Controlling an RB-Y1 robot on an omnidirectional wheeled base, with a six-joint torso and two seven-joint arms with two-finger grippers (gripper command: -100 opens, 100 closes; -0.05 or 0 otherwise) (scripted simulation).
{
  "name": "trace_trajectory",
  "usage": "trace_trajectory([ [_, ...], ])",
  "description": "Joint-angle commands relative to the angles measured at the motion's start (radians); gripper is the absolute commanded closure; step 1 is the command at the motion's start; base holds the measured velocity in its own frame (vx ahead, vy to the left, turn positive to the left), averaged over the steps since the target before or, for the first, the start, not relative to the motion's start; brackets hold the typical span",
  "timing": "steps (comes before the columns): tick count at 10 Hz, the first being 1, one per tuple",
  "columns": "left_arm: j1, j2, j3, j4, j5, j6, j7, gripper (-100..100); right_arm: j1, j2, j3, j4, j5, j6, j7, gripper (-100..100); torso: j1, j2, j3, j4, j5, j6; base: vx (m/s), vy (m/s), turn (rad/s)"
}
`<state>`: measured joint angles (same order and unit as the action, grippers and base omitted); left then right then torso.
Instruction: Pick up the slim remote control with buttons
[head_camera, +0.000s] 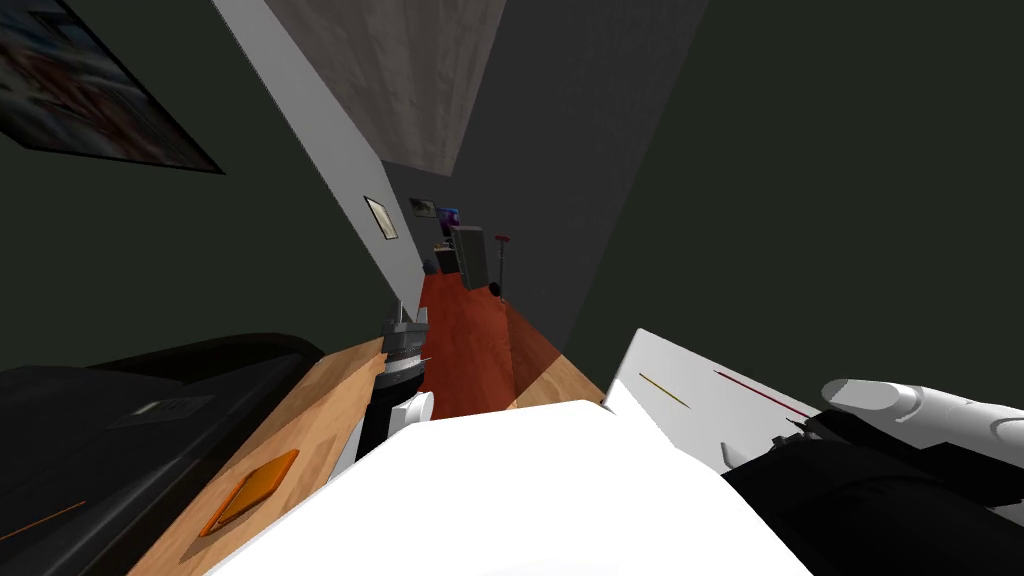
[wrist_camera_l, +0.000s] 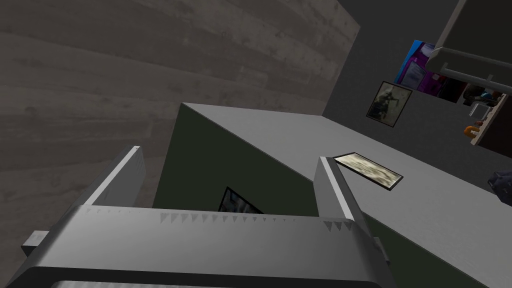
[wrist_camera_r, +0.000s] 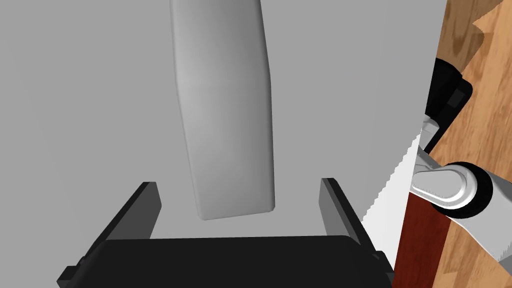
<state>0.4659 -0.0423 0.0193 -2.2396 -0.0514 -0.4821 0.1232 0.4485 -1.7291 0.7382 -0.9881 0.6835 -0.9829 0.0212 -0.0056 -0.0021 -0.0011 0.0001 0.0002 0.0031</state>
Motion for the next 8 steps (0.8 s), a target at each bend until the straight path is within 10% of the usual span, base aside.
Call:
trace_trajectory([
  [1,0.000,0.000,0.000,0.000,0.000,0.000,0.000,0,-0.009,-0.002,-0.001,-0.002,-0.006,0.028,0.017,-100,0.000,0.000,0.000,0.000,0.000,0.000,-0.019,0.046,-0.187],
  [8,0.000,0.000,0.000,0.000,0.000,0.000,0.000,0,-0.037,0.015,0.003,-0.035,-0.034,0.147,0.107,-100,-0.002,0.002,0.001,0.000,-0.001,-0.001,-0.010,-0.007,-0.100],
])
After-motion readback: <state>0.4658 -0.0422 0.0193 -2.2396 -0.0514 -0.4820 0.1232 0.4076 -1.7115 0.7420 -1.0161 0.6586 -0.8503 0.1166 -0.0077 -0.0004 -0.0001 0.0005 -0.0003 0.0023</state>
